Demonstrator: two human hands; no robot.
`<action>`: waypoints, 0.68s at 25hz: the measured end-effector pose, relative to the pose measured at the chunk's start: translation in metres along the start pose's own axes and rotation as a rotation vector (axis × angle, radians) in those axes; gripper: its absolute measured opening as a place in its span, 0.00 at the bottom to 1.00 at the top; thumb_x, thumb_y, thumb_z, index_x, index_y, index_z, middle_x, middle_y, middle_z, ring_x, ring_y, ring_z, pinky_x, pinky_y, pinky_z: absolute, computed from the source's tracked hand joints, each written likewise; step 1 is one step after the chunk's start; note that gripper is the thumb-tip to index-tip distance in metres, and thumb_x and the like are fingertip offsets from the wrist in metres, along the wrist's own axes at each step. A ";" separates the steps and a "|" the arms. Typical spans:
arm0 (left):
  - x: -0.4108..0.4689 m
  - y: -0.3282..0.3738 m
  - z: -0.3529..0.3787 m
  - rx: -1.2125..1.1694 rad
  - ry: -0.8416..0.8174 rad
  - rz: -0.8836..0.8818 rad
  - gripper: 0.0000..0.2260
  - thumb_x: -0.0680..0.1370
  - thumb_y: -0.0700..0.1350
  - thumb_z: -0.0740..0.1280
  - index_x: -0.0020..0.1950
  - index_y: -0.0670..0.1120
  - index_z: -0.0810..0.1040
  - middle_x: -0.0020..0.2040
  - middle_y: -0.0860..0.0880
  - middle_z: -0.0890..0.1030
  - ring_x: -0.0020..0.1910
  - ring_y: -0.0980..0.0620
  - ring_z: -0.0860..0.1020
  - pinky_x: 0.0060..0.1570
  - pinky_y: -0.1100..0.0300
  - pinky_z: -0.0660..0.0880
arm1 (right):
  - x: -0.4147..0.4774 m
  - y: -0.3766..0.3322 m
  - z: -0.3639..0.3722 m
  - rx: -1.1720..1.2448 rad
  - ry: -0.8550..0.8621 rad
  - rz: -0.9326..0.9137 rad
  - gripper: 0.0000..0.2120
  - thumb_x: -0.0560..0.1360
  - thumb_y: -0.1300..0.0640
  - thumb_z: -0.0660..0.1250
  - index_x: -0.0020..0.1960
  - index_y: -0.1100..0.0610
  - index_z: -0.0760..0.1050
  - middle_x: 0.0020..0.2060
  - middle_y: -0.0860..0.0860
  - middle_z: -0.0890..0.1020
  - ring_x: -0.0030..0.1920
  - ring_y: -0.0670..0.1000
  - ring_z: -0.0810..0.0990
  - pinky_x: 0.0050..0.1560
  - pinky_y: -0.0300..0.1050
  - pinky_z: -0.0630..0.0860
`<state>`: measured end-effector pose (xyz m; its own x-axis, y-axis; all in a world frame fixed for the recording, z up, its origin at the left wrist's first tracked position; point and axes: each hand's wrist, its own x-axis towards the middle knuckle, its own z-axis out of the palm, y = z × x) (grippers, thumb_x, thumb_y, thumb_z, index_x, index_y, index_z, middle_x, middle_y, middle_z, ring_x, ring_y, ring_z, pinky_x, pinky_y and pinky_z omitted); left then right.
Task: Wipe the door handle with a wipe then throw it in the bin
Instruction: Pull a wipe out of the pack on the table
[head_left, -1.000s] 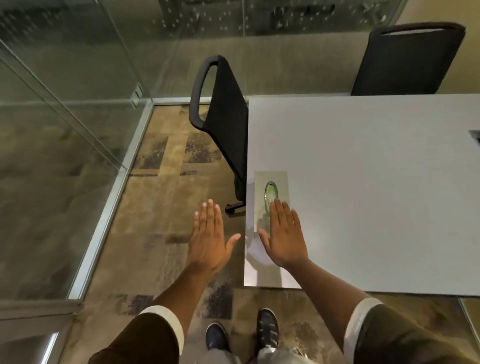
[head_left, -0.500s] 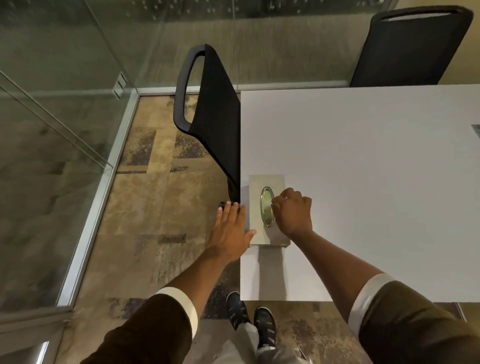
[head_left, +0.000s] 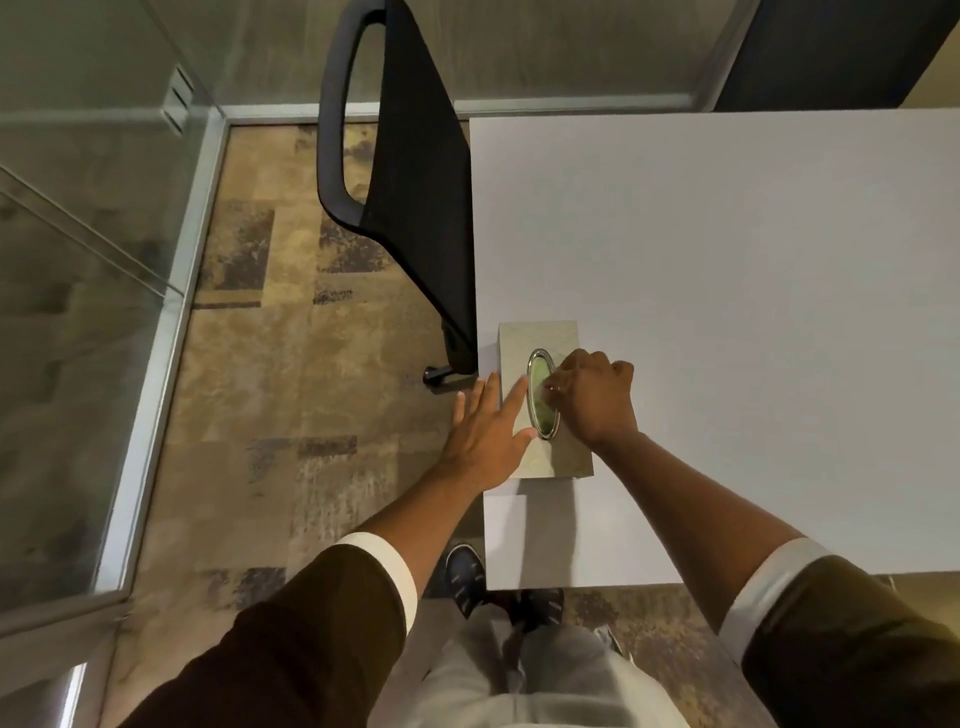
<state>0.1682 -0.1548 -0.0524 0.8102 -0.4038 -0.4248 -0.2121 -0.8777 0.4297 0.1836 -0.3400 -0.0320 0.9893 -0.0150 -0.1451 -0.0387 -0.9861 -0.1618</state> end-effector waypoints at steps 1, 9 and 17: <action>0.000 0.001 0.001 0.003 -0.002 -0.004 0.34 0.88 0.61 0.57 0.89 0.56 0.43 0.90 0.42 0.44 0.88 0.39 0.42 0.86 0.37 0.42 | 0.000 0.001 0.000 -0.004 0.002 -0.022 0.08 0.79 0.48 0.70 0.53 0.45 0.87 0.54 0.49 0.82 0.54 0.58 0.79 0.56 0.55 0.66; -0.003 0.001 0.006 -0.079 -0.012 -0.075 0.32 0.89 0.61 0.55 0.87 0.63 0.40 0.90 0.45 0.43 0.88 0.42 0.40 0.85 0.35 0.39 | 0.008 0.000 -0.006 -0.122 -0.013 -0.204 0.02 0.74 0.55 0.74 0.45 0.53 0.85 0.46 0.51 0.80 0.49 0.58 0.79 0.54 0.56 0.68; -0.006 0.008 0.006 -0.035 -0.018 -0.137 0.31 0.89 0.61 0.55 0.87 0.64 0.40 0.90 0.46 0.43 0.88 0.41 0.41 0.84 0.33 0.40 | 0.013 0.008 -0.004 -0.059 -0.093 -0.262 0.12 0.77 0.55 0.71 0.58 0.58 0.79 0.56 0.57 0.79 0.57 0.62 0.78 0.58 0.61 0.72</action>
<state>0.1581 -0.1609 -0.0509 0.8204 -0.2860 -0.4951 -0.0811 -0.9154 0.3943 0.1967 -0.3493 -0.0310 0.9473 0.2542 -0.1950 0.2276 -0.9624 -0.1485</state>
